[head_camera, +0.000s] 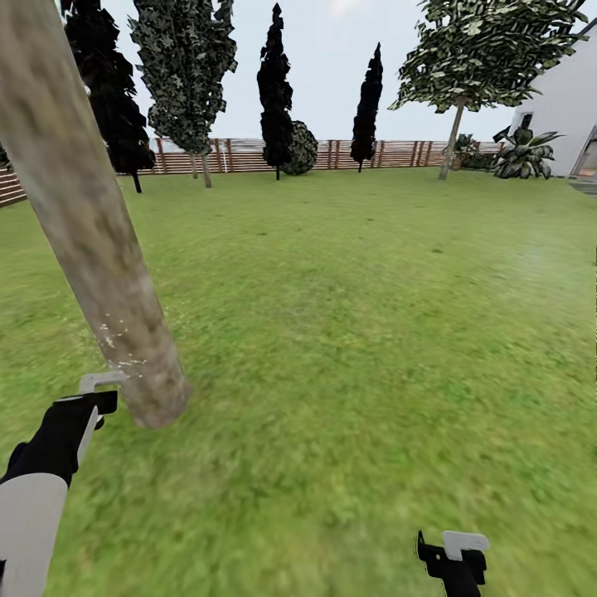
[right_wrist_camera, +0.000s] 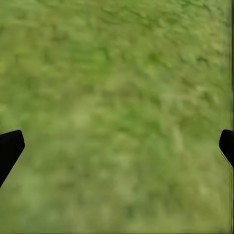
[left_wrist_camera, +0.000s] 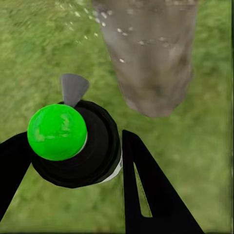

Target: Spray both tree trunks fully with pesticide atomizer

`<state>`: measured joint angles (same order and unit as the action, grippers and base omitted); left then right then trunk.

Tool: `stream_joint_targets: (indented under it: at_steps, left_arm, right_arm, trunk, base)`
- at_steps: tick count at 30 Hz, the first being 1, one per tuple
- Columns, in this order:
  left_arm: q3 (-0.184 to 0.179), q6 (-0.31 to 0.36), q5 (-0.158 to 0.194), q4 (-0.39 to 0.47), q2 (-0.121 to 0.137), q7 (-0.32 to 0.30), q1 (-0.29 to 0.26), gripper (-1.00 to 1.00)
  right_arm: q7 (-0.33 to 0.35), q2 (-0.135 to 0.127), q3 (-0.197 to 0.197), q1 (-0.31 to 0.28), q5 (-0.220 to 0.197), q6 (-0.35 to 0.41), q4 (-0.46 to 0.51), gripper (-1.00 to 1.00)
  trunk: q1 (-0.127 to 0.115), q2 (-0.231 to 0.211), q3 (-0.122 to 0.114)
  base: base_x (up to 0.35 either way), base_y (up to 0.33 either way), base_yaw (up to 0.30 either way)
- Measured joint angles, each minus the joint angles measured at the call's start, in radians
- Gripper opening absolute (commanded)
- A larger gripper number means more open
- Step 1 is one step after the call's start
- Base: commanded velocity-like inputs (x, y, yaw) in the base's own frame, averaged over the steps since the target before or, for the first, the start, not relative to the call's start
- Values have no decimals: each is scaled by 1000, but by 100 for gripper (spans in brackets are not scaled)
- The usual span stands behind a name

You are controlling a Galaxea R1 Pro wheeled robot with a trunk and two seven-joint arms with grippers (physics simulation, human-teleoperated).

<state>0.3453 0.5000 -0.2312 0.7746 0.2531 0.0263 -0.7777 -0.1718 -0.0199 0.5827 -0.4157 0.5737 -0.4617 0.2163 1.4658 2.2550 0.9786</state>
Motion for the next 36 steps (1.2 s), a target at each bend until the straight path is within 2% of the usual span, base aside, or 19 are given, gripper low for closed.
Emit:
stream_joint_targets:
  at_steps: [8, 14, 18, 29, 36]
  left_arm:
    - [1, 0, -1, -1, 0, 1, 0, -100]
    - [4, 1, -3, -2, 1, 1, 0, -100]
    - [4, 2, -3, -4, 2, 47, 0, -100]
    - [4, 2, 6, -15, 0, 55, 0, -100]
    - [3, 3, 3, -16, -1, 52, 4, -100]
  right_arm:
    - [0, 1, 0, 0, 0, 0, 0, 100]
    - [0, 2, -1, 0, 0, 0, 0, 100]
    - [0, 2, -1, 0, 0, 0, 0, 100]
    - [0, 2, -1, 0, 0, 0, 0, 100]
    - [0, 2, -1, 0, 0, 0, 0, 100]
  trunk:
    - [0, 0, 0]
    - [0, 0, 0]
    - [0, 0, 0]
    - [0, 0, 0]
    - [0, 0, 0]
  base:
    - [0, -274, 6]
    - [30, -271, 243]
    - [224, -192, 275]
    - [324, -29, 33]
    - [136, 0, 237]
